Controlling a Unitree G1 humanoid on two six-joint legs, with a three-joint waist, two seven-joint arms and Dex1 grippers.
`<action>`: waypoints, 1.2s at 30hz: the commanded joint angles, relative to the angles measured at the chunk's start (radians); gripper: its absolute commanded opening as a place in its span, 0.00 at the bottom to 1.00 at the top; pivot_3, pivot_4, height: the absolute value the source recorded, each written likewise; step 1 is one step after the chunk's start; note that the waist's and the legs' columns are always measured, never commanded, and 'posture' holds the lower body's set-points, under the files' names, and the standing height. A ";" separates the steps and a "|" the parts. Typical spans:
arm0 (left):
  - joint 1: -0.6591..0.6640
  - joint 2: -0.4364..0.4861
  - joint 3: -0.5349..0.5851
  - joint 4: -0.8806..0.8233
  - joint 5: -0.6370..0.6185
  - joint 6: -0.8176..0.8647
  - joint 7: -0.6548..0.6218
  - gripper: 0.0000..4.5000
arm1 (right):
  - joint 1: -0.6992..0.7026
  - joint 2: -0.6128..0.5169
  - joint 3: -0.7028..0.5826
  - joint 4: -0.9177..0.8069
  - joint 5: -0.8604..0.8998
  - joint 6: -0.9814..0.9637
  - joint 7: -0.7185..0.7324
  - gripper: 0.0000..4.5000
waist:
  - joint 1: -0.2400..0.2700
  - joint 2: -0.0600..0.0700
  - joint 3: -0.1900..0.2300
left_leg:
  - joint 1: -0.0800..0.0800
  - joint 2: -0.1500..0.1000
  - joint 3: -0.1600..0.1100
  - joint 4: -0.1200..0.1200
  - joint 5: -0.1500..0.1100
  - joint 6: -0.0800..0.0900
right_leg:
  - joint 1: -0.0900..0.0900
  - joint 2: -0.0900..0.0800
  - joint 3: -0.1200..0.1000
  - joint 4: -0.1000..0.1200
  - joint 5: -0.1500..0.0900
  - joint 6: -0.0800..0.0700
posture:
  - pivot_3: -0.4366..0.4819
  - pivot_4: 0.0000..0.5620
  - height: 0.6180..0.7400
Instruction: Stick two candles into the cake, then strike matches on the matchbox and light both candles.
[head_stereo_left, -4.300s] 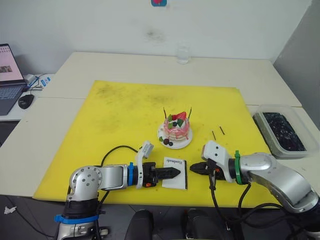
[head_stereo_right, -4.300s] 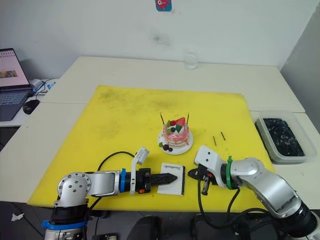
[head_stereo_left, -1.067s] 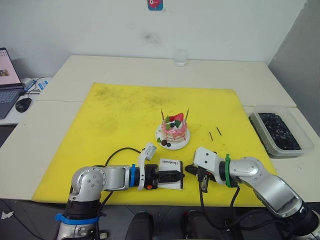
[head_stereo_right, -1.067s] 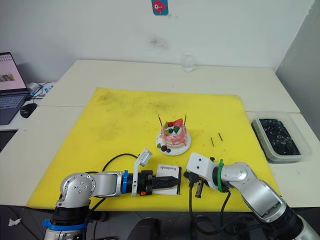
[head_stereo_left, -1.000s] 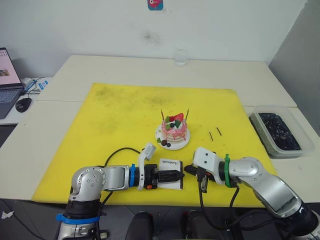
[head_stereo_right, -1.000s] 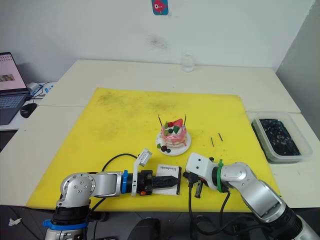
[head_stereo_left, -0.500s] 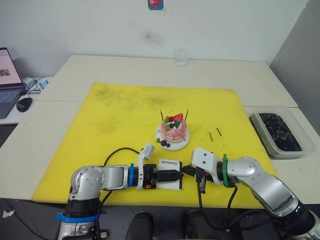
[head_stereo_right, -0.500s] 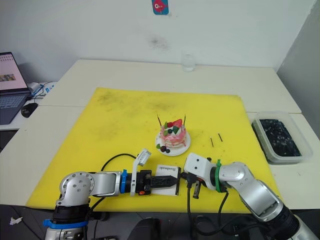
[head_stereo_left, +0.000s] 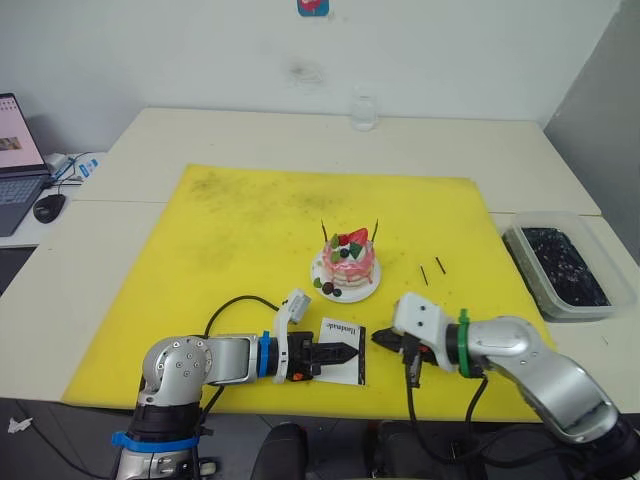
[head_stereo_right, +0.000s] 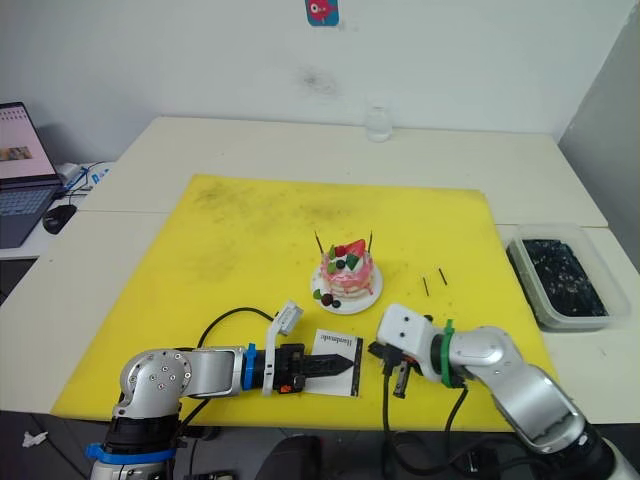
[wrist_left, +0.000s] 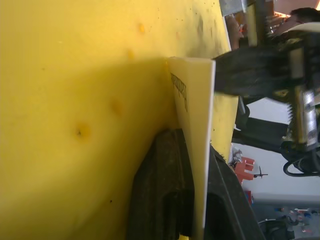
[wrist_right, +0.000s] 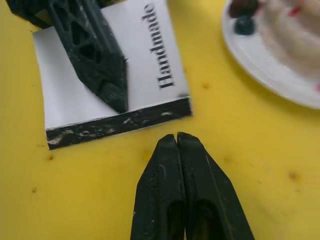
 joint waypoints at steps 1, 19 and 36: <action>0.017 0.035 0.045 -0.002 -0.016 0.016 -0.009 0.01 | 0.046 -0.003 -0.140 -0.103 0.075 -0.020 -0.004 0.00 | 0.000 -0.001 0.001 | 0.000 0.000 0.000 0.000 0.000 0.000 | 0.000 0.000 0.000 0.000 0.000 0.000 | 0.48 0.27 1.00; 0.104 0.236 0.133 -0.332 -0.195 -0.190 -0.102 0.00 | 0.192 0.318 -0.243 0.054 -0.049 -0.261 -0.415 0.44 | 0.005 -0.001 0.005 | -0.020 0.000 0.004 0.000 -0.001 -0.002 | -0.017 0.000 0.002 0.001 0.002 0.008 | 0.48 0.27 1.00; 0.111 0.249 0.055 -0.331 -0.213 -0.266 -0.052 0.00 | 0.119 0.480 -0.244 0.321 -0.101 -0.324 -0.563 0.44 | 0.008 -0.001 0.005 | -0.018 0.002 0.005 0.001 -0.001 -0.002 | -0.016 0.002 0.003 0.006 0.003 0.007 | 0.48 0.27 1.00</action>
